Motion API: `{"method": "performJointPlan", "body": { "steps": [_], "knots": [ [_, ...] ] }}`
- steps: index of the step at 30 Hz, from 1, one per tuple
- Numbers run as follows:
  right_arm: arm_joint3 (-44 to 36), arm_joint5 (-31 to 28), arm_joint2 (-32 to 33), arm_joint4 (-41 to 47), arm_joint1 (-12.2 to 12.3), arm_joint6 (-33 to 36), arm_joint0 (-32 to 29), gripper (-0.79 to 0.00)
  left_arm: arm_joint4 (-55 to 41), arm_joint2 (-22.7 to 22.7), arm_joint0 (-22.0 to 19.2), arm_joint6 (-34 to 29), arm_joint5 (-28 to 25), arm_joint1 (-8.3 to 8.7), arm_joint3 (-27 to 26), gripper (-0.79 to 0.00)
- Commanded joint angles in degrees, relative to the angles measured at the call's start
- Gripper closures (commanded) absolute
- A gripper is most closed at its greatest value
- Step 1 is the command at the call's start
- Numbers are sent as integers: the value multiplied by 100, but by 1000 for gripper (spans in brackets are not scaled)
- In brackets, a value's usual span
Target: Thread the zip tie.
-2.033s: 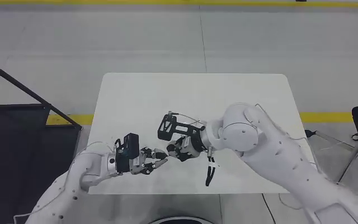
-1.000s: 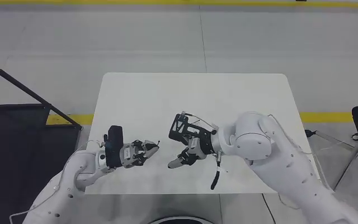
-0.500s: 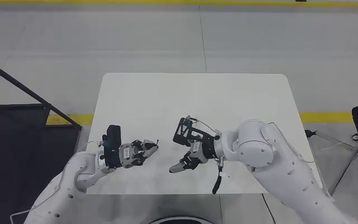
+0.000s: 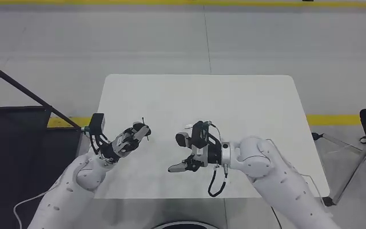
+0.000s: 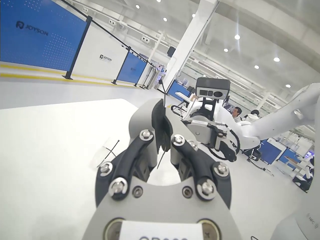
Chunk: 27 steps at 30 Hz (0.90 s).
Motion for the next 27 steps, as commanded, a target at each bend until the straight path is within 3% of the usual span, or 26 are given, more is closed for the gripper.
{"method": "performJointPlan", "body": {
  "steps": [1,9,12,21,25,27],
  "knots": [
    [-9,7,4,3,2,15,0,-785,20,-5,3,13,0,1,-2,0],
    [-14,30,6,-6,0,-12,-12,-785,20,-5,3,13,0,1,-2,0],
    [-19,107,-107,-80,-49,-259,-55,-785,-174,85,35,-10,219,-44,-119,0],
    [818,-65,-478,248,-309,-1022,302,-785,-880,475,-105,-151,160,-207,39,0],
    [1134,-68,-656,460,-424,-988,526,-646,-901,533,-154,-188,130,-266,92,0],
    [1257,-76,-730,544,-476,-958,615,-622,-891,544,-157,-193,119,-293,109,0]
  ]
}}
